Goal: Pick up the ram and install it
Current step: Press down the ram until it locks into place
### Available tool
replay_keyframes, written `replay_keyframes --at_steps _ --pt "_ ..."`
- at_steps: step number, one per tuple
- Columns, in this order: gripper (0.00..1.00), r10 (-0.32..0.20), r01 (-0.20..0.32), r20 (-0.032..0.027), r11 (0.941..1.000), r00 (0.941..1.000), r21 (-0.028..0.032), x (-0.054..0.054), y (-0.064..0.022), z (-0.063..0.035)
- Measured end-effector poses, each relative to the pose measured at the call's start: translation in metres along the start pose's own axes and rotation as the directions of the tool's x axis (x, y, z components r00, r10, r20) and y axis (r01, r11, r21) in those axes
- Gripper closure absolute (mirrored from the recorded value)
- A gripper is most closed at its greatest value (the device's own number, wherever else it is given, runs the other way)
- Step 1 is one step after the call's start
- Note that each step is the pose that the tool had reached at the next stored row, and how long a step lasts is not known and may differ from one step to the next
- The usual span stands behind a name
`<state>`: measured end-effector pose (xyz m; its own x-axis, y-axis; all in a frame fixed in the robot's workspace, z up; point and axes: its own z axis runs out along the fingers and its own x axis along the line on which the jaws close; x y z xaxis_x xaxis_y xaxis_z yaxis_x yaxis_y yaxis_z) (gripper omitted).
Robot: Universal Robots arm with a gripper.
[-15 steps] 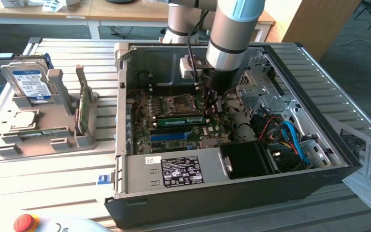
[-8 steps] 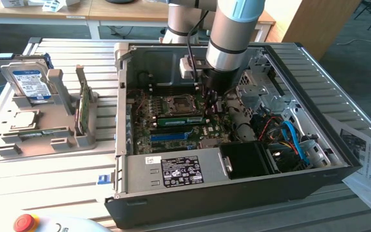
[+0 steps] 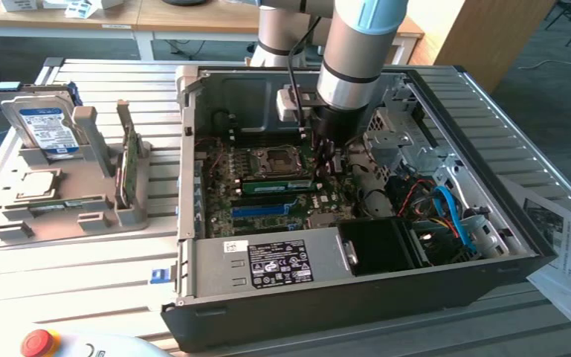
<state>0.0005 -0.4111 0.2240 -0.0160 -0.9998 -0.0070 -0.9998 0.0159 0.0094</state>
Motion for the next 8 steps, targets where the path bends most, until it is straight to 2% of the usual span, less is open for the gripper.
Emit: replay_keyframes --at_steps 8 --pt "0.90 0.000 0.000 0.0001 1.0000 1.0000 0.0000 0.0000 0.0000 0.0010"
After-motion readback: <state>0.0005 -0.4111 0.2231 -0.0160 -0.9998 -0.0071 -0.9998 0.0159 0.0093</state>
